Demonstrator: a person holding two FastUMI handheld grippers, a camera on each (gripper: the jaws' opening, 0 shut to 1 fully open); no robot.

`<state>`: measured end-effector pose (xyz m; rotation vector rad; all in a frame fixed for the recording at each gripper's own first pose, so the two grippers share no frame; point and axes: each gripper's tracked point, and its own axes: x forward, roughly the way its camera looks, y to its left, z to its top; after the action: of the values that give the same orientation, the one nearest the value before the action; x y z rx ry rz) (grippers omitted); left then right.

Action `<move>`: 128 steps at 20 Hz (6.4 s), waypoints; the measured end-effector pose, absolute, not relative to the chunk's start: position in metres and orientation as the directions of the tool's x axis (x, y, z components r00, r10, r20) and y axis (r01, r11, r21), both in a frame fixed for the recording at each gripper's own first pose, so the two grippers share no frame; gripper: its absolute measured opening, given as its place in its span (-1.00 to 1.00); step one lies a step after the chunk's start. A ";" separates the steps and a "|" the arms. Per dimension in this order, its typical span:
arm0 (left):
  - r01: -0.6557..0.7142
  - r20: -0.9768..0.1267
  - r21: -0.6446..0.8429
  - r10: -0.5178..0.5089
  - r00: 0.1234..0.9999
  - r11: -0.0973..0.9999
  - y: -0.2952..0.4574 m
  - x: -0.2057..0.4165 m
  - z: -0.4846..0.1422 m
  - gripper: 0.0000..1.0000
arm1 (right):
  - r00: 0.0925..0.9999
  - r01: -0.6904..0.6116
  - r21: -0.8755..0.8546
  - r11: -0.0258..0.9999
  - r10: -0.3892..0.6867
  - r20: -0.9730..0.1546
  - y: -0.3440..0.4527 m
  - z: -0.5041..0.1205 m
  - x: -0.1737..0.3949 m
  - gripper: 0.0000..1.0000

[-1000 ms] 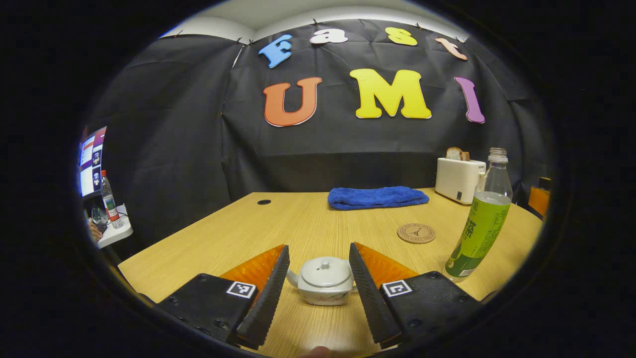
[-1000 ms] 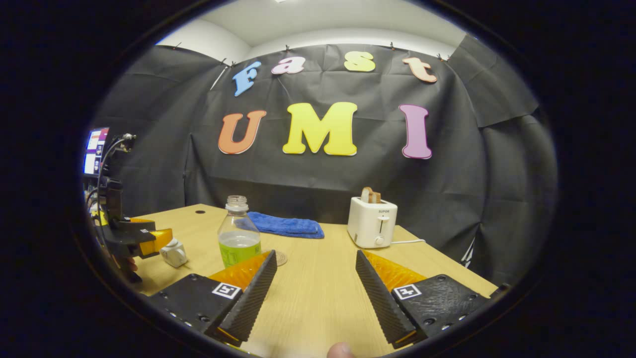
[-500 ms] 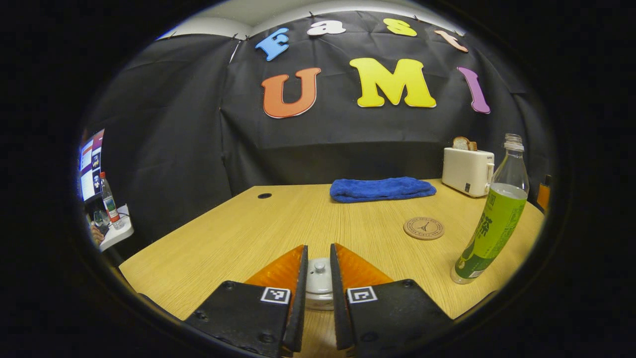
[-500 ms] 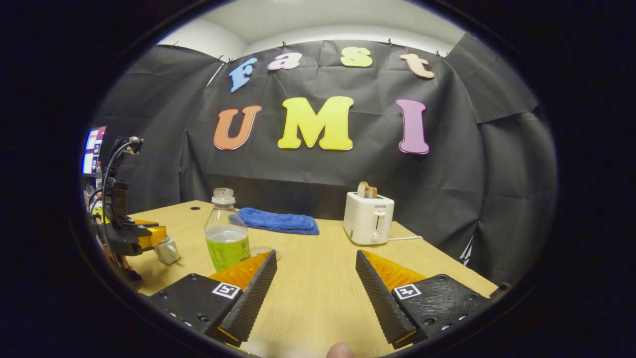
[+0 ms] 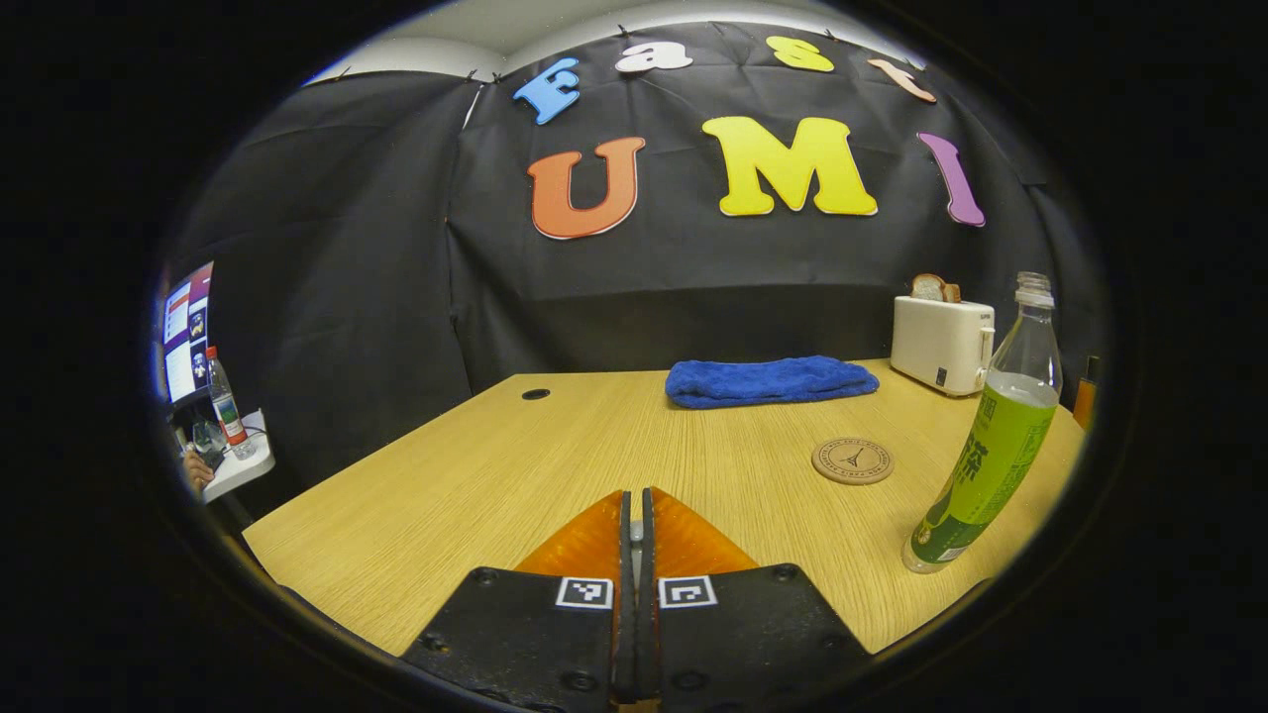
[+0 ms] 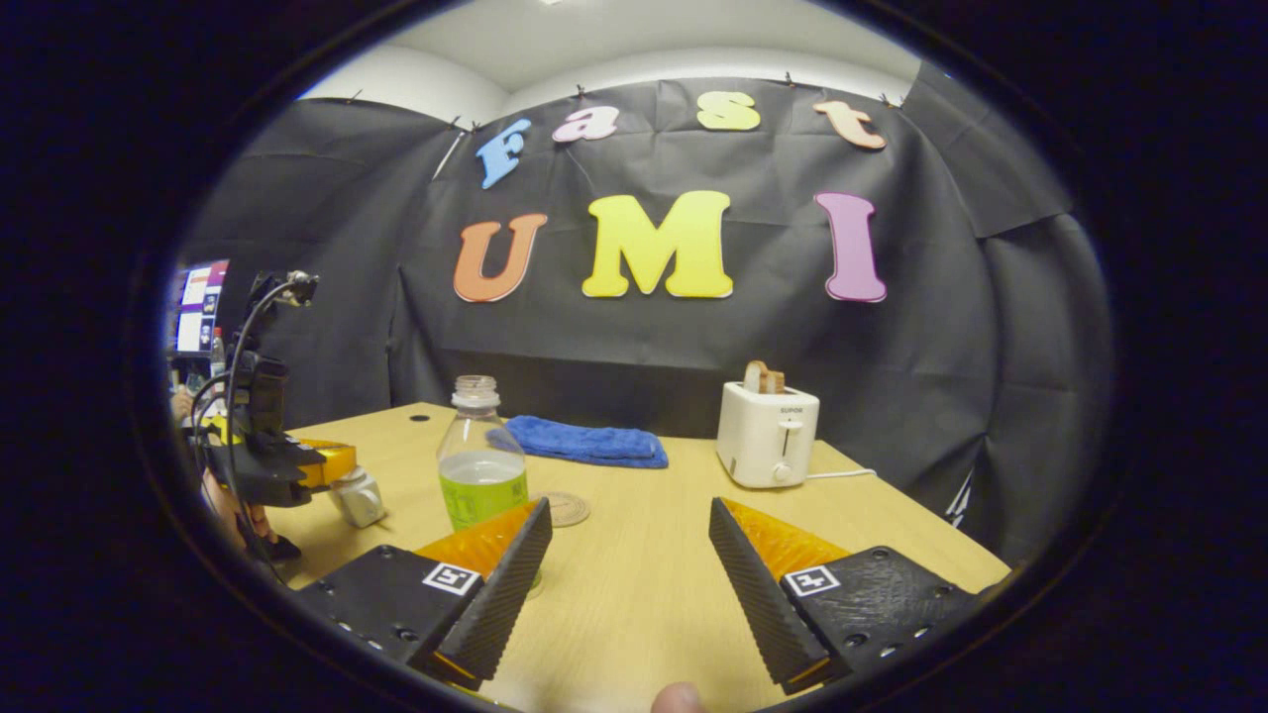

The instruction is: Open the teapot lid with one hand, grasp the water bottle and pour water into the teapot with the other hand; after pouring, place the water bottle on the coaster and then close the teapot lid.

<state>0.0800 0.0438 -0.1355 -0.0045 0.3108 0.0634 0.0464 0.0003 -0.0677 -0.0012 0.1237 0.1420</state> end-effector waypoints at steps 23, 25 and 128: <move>-0.036 -0.185 -0.045 0.027 0.982 0.998 0.071 0.026 -0.078 -0.94 | 0.952 -0.217 0.071 0.974 0.227 -0.206 0.104 -0.104 0.078 0.92; -0.034 -0.187 -0.055 0.023 0.982 0.998 0.072 0.026 -0.080 -0.94 | 0.954 -0.203 0.080 0.976 0.215 -0.210 0.104 -0.107 0.080 0.87; -0.085 -0.180 -0.102 0.065 0.982 0.991 0.181 0.022 -0.087 -0.94 | 0.909 0.071 -0.959 -0.276 0.415 -0.052 0.195 -0.068 0.153 0.39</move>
<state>0.0217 0.1809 -0.0874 -0.1099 0.1772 0.0755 0.1528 0.1948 -0.0678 -1.8336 -0.3614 0.3447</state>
